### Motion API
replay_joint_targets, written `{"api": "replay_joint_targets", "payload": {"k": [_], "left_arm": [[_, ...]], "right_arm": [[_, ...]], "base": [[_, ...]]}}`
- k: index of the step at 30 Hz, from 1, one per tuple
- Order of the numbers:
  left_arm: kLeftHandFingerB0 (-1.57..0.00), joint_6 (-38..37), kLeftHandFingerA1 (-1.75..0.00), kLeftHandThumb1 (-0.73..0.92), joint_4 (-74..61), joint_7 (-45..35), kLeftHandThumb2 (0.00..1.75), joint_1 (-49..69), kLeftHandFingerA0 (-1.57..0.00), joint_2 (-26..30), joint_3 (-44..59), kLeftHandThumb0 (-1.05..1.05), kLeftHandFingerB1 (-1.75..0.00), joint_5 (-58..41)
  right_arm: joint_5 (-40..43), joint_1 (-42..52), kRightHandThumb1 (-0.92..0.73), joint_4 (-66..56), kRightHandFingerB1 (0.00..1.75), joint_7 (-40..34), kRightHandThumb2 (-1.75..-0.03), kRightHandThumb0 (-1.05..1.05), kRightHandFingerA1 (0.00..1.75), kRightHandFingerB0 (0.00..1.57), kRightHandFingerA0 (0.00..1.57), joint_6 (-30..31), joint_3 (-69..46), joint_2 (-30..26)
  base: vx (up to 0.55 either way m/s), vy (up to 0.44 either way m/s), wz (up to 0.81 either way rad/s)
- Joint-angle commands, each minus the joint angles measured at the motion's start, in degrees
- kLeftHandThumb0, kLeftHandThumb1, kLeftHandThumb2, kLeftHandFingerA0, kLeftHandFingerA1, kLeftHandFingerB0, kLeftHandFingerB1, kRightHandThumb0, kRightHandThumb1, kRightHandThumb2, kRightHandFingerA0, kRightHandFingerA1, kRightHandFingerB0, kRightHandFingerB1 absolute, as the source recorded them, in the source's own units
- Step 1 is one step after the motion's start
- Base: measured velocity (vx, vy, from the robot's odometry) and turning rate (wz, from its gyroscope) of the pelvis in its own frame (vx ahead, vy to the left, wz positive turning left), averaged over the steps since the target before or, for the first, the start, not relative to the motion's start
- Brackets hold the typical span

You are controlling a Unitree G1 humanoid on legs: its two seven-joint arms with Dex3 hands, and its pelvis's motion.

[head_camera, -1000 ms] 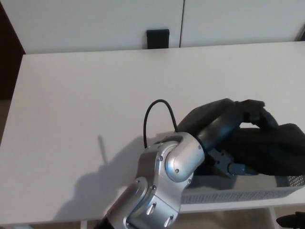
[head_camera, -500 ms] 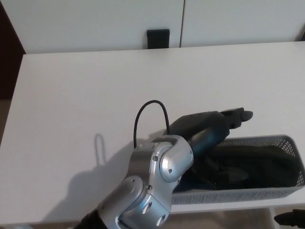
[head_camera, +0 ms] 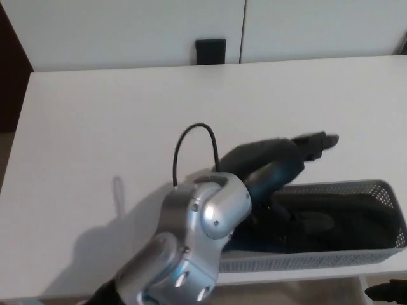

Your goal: The robot walk towards a table in front and pick up a black pencil case on the left hand side and put the pencil case into a small container on the right hand side

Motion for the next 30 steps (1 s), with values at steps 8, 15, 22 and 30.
{"api": "replay_joint_targets", "payload": {"k": [8, 15, 22, 30], "left_arm": [[-0.04, 3.66, -0.25, 0.64, -38.88, -14.12, 0.60, -6.16, -0.02, 5.86, 25.12, -0.80, -0.24, -9.96], [-0.10, -21.77, -0.28, 0.42, -39.28, -14.44, 0.76, 17.92, -0.07, 19.85, 55.34, -0.66, -0.32, -45.88], [-0.10, -13.00, -0.33, 0.39, -38.94, -41.68, 0.70, 61.93, -0.07, 13.79, 76.50, -0.62, -0.36, -73.34], [0.00, -23.67, -0.50, 0.28, -16.31, -64.86, 0.86, 81.03, -0.02, 12.82, 80.70, -0.32, -0.48, -69.01]], "right_arm": [[-0.15, 0.07, -0.63, 0.84, 0.40, 0.04, -0.59, -0.40, 0.42, 0.59, 0.64, 0.97, -0.02, -0.59], [0.66, 1.65, -0.63, 2.56, 0.40, 0.82, -0.59, -0.40, 0.43, 0.55, 0.63, -1.05, -0.76, -1.75], [1.44, 2.27, -0.62, 6.30, 0.39, -1.20, -0.57, -0.35, 0.43, 0.57, 0.67, -2.32, -1.56, -0.01], [0.63, 6.20, -0.63, 8.30, 0.40, -3.50, -0.59, -0.37, 0.43, 0.58, 0.65, -4.57, -1.28, -0.22]], "base": [[0.00, 0.000, 0.00], [0.00, 0.000, 0.00], [0.00, 0.000, 0.00], [0.00, 0.000, 0.00]]}}
